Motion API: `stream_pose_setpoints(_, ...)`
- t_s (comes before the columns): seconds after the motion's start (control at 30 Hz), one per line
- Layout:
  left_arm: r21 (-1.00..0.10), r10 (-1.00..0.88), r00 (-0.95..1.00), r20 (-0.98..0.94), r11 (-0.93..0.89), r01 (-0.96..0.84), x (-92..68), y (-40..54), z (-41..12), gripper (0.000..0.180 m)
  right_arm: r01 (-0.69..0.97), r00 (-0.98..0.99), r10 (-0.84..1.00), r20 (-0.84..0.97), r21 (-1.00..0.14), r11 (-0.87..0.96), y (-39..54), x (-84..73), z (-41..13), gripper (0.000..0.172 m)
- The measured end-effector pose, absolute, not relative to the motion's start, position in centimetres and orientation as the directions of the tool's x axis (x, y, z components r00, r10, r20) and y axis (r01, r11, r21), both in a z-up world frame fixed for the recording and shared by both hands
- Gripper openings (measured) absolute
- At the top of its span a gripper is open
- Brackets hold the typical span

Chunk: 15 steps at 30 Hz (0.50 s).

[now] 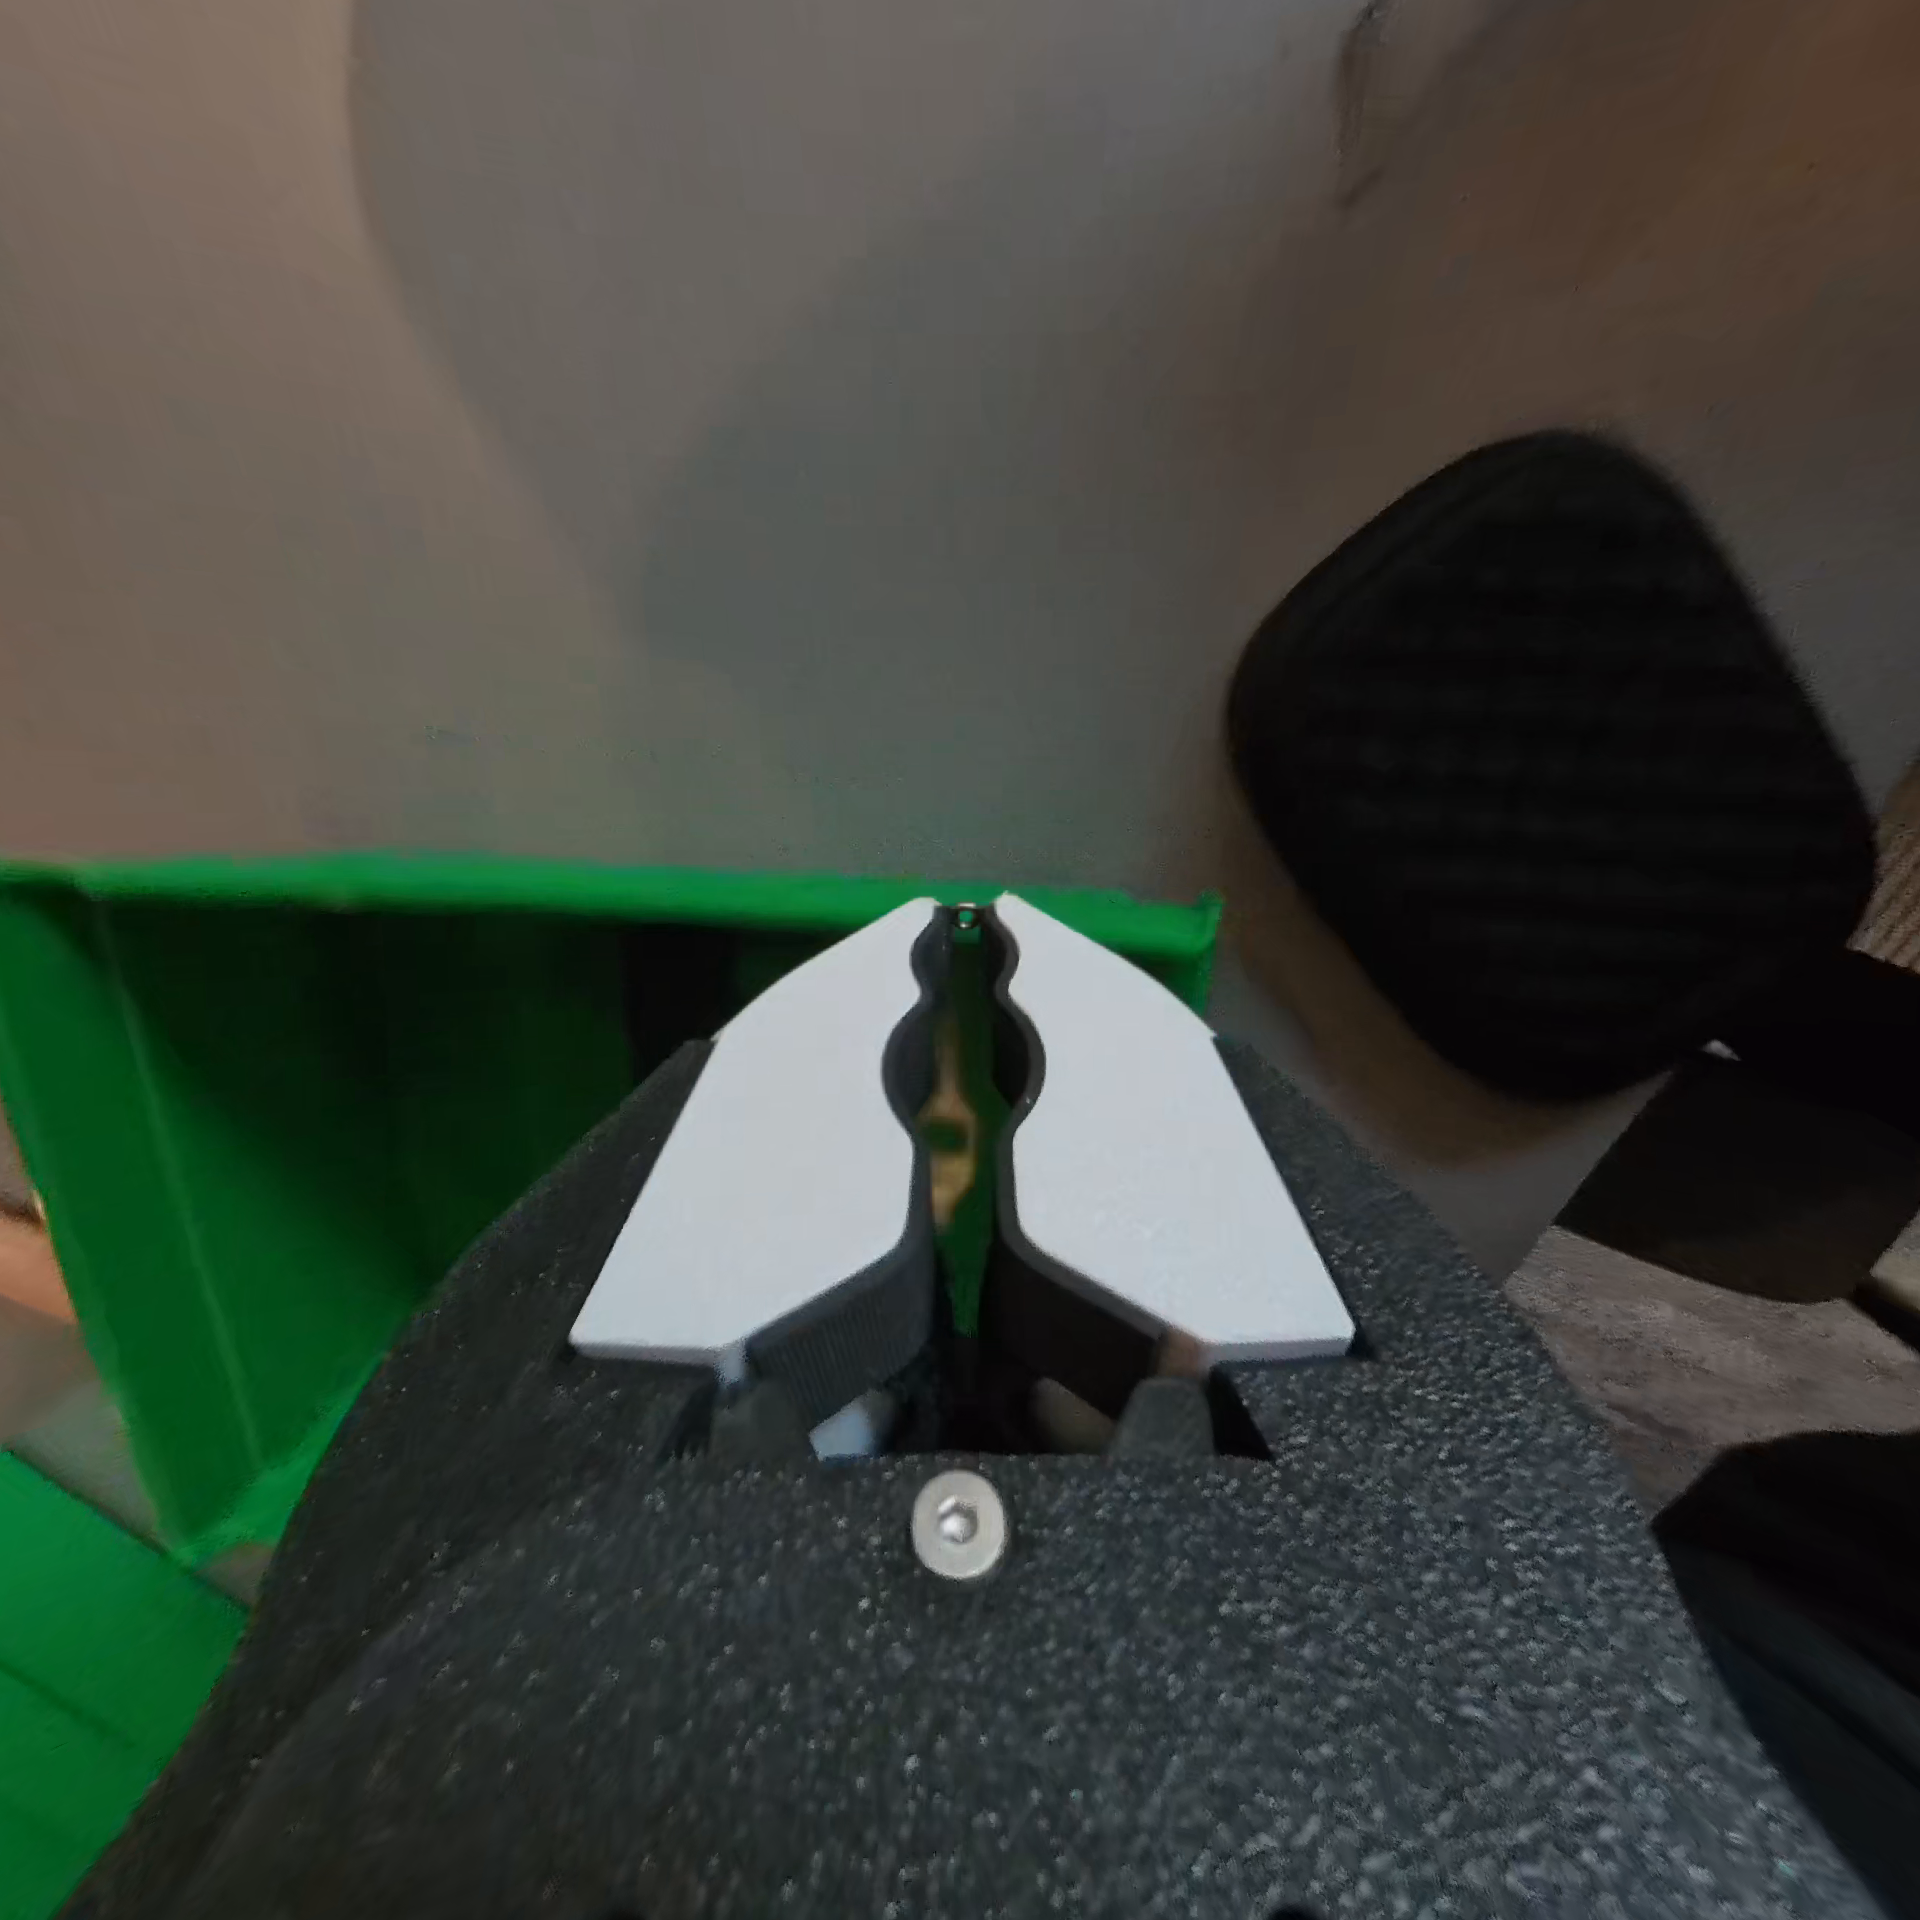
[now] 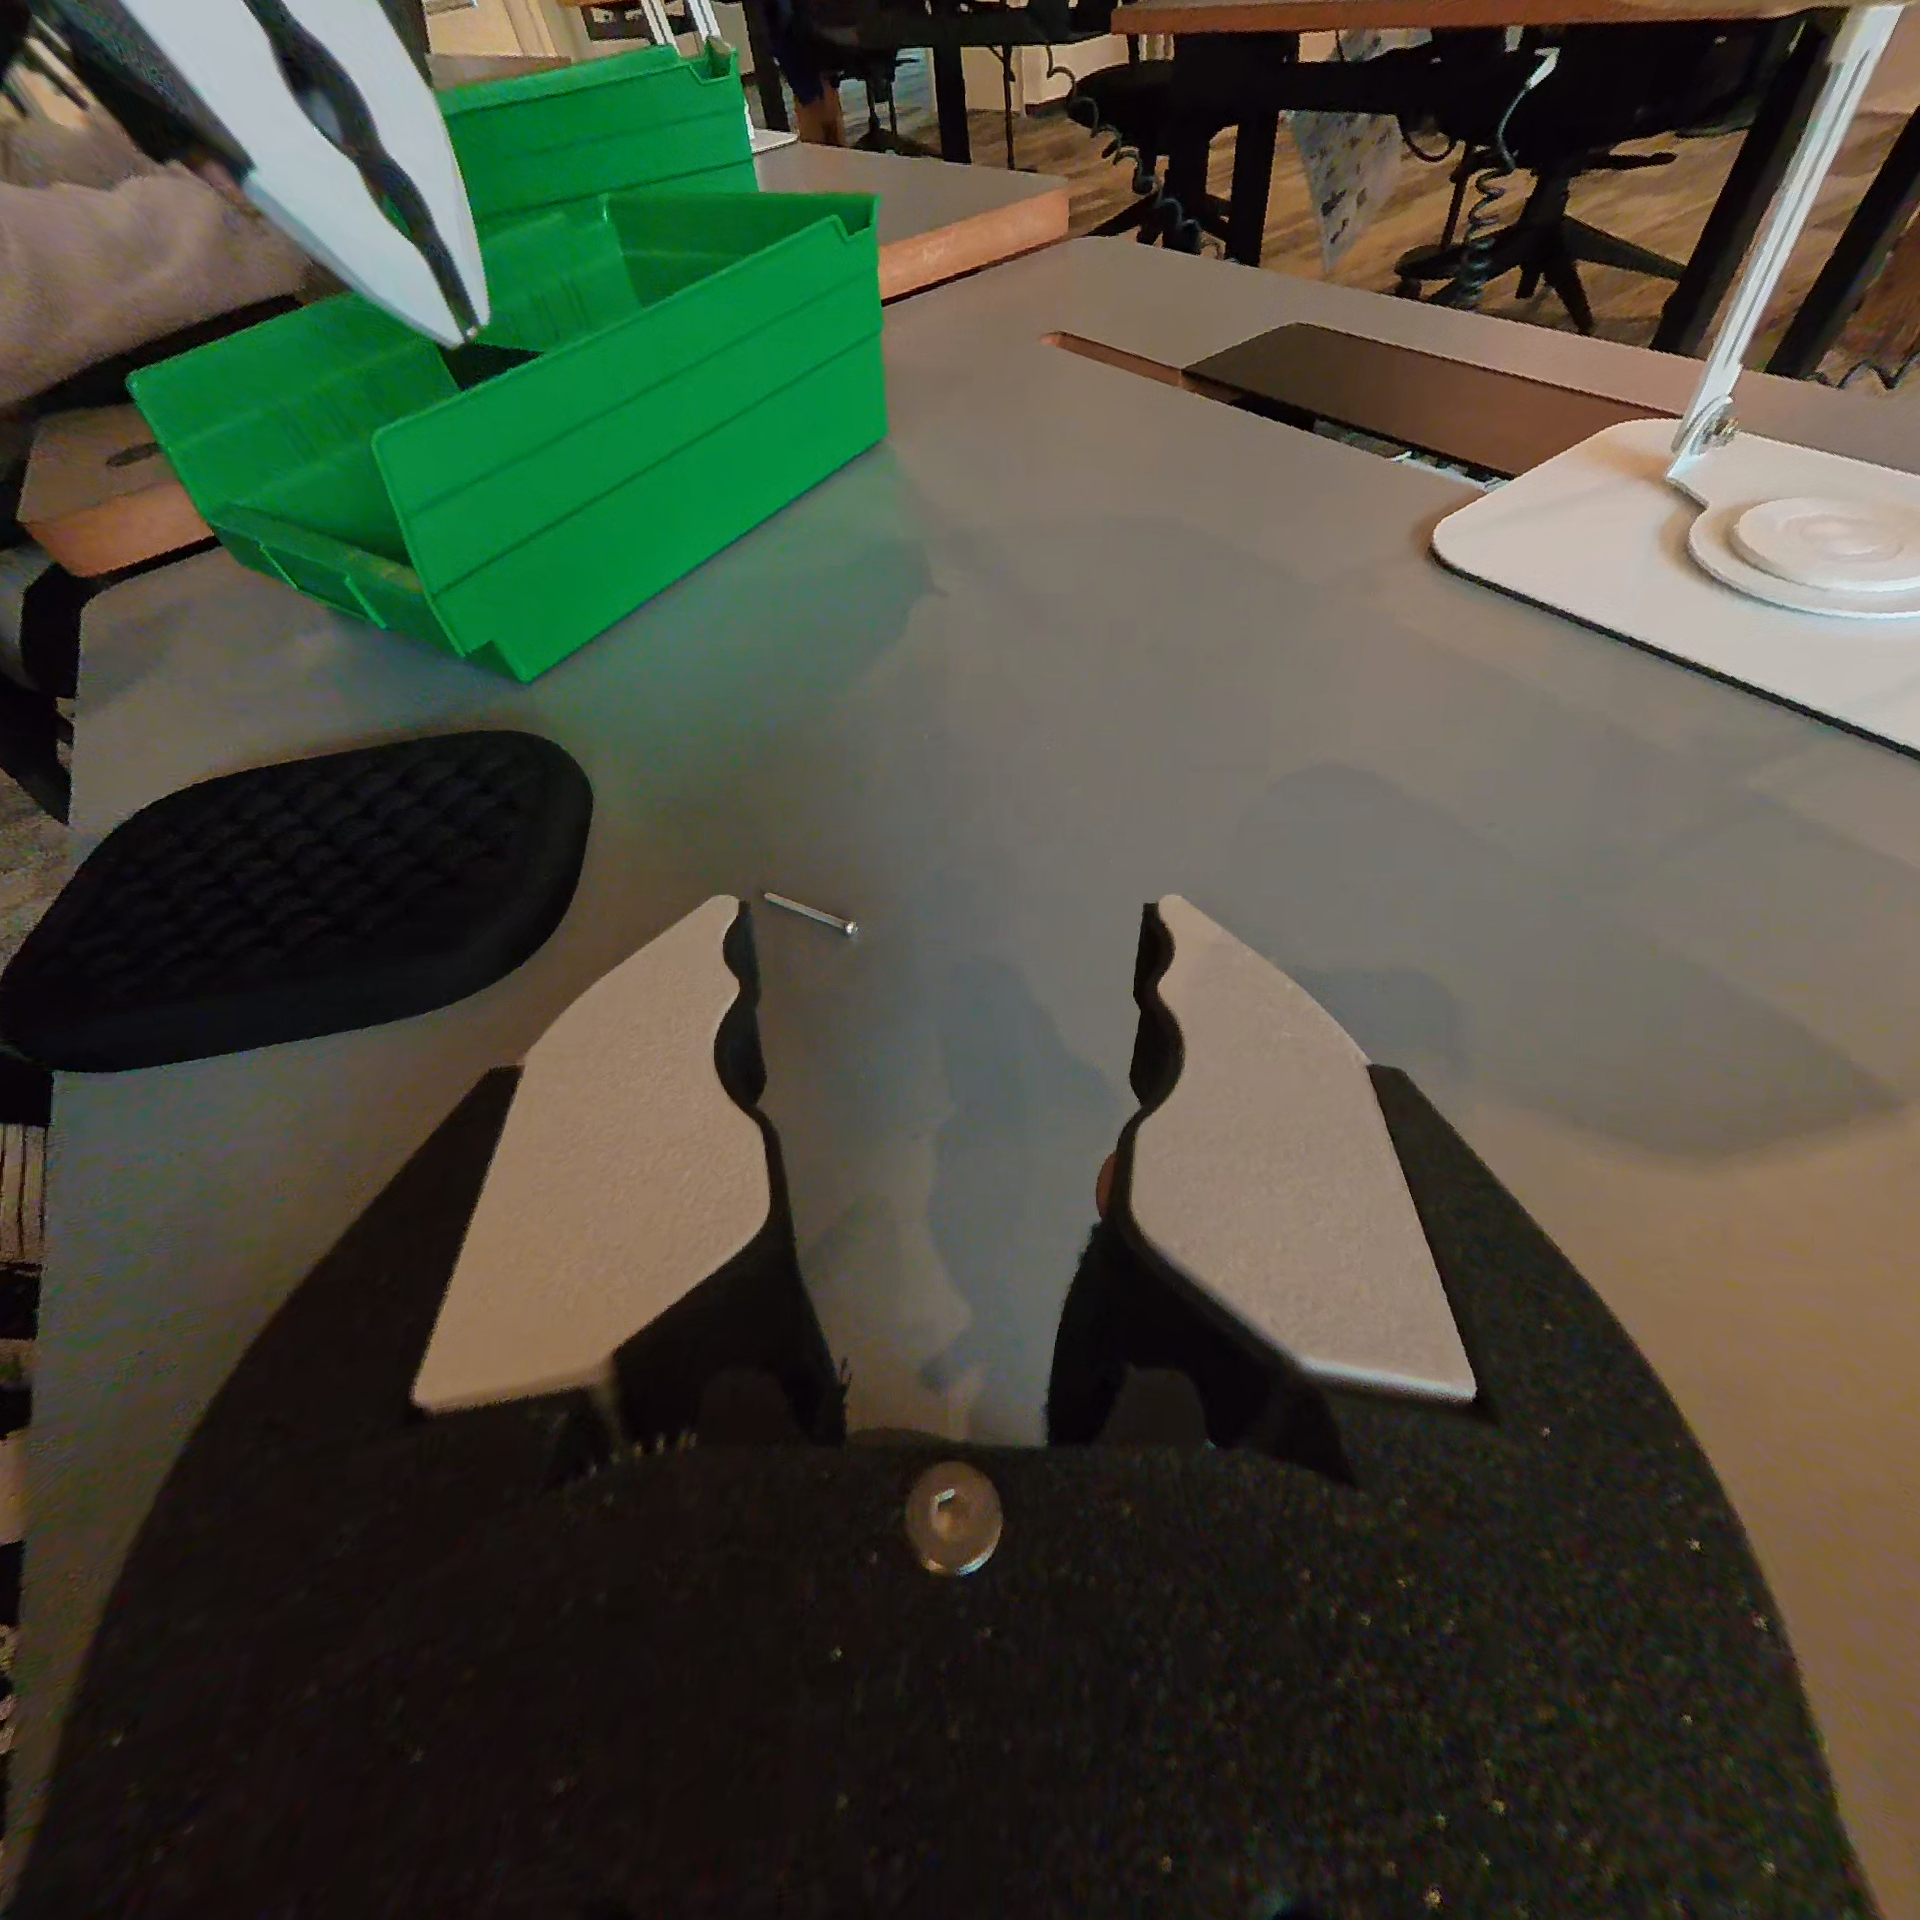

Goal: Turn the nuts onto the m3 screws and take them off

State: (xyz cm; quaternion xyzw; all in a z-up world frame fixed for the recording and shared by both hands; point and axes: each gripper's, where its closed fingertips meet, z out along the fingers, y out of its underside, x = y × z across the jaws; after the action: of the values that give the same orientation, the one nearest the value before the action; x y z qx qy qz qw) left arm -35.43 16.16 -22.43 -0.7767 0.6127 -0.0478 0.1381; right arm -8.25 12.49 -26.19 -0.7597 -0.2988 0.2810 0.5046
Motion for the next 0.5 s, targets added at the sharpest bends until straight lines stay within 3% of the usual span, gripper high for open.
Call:
stream_pose_setpoints(0.27, -0.261, -0.992, -0.125, 0.017, 0.116, -0.958, -21.2, 10.0, -27.6, 0.005, 0.103, 0.722, 0.676, -0.144, -0.945, -0.311, 13.3, -6.6, -25.6, 0.066)
stream_pose_setpoints(0.5, -0.216, -0.983, -0.176, 0.057, 0.160, -0.963, -15.0, 8.1, -33.2, 0.005, -0.053, 0.823, 0.512, -0.247, -0.930, -0.363, 14.7, -2.7, -25.6, 0.065)
